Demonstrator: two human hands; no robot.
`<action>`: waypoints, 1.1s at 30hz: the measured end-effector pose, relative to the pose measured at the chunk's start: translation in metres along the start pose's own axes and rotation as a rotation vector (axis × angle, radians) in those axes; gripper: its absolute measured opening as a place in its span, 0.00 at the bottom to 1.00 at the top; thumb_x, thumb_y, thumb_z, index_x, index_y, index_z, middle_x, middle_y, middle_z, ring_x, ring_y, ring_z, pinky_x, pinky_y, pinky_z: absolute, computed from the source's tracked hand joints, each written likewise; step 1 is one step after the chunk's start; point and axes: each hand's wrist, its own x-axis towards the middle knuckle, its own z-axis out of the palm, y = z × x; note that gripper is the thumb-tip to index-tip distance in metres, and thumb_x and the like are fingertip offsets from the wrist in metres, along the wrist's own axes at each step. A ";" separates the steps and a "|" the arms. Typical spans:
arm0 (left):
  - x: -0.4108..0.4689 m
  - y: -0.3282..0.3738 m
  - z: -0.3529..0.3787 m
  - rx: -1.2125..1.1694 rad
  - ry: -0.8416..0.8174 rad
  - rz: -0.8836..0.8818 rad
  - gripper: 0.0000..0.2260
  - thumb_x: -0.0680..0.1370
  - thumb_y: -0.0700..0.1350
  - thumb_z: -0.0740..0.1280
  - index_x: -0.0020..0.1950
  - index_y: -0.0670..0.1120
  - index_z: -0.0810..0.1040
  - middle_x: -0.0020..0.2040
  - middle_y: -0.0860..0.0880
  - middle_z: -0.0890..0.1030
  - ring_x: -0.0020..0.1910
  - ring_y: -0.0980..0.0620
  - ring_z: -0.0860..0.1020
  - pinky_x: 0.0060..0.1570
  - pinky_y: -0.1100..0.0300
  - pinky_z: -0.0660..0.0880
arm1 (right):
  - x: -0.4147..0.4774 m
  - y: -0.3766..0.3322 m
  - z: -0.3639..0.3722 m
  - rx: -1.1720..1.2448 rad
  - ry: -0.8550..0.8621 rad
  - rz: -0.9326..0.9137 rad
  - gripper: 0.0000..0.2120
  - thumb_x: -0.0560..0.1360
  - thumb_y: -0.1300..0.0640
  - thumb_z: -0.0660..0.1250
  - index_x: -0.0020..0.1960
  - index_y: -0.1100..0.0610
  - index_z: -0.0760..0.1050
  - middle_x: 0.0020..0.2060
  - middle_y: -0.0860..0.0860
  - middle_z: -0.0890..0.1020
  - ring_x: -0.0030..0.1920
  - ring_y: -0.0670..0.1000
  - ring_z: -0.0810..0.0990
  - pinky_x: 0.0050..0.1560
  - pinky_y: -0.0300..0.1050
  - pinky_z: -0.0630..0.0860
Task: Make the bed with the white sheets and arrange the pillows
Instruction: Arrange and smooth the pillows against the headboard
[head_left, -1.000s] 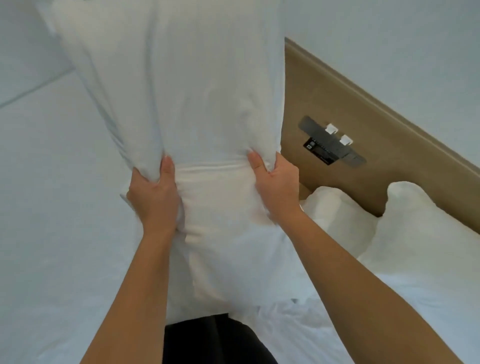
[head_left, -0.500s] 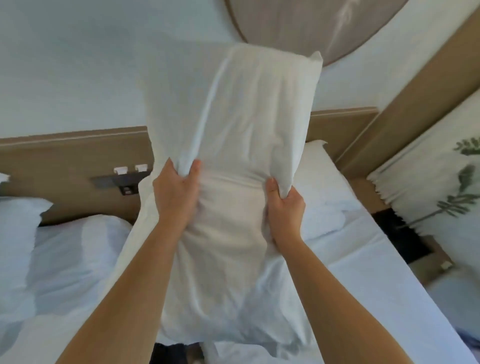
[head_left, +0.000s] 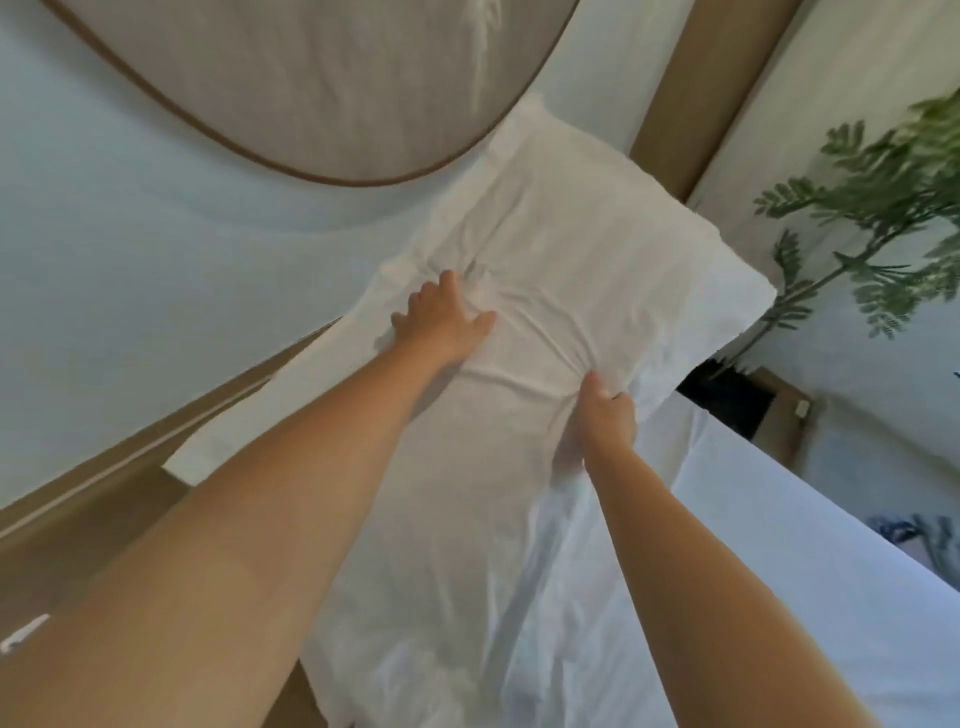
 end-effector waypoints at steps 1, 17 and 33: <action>0.006 -0.019 0.015 0.106 -0.107 -0.026 0.34 0.75 0.65 0.61 0.75 0.48 0.57 0.74 0.43 0.63 0.73 0.40 0.61 0.67 0.41 0.61 | 0.015 0.007 0.009 -0.134 -0.047 0.046 0.29 0.79 0.41 0.60 0.70 0.60 0.64 0.65 0.58 0.73 0.63 0.60 0.73 0.62 0.50 0.70; 0.007 -0.124 0.154 0.328 -0.175 -0.051 0.37 0.77 0.70 0.50 0.79 0.55 0.43 0.80 0.46 0.40 0.78 0.41 0.39 0.71 0.32 0.44 | 0.131 0.058 0.073 -1.130 -0.408 -0.670 0.33 0.78 0.30 0.47 0.78 0.38 0.43 0.79 0.45 0.42 0.78 0.58 0.39 0.72 0.71 0.42; 0.081 -0.117 0.244 0.374 0.177 -0.460 0.33 0.77 0.67 0.38 0.80 0.55 0.44 0.80 0.46 0.42 0.78 0.42 0.41 0.72 0.33 0.42 | 0.315 0.061 0.160 -1.240 -0.343 -1.052 0.30 0.78 0.32 0.37 0.78 0.40 0.38 0.79 0.47 0.39 0.78 0.60 0.36 0.70 0.73 0.37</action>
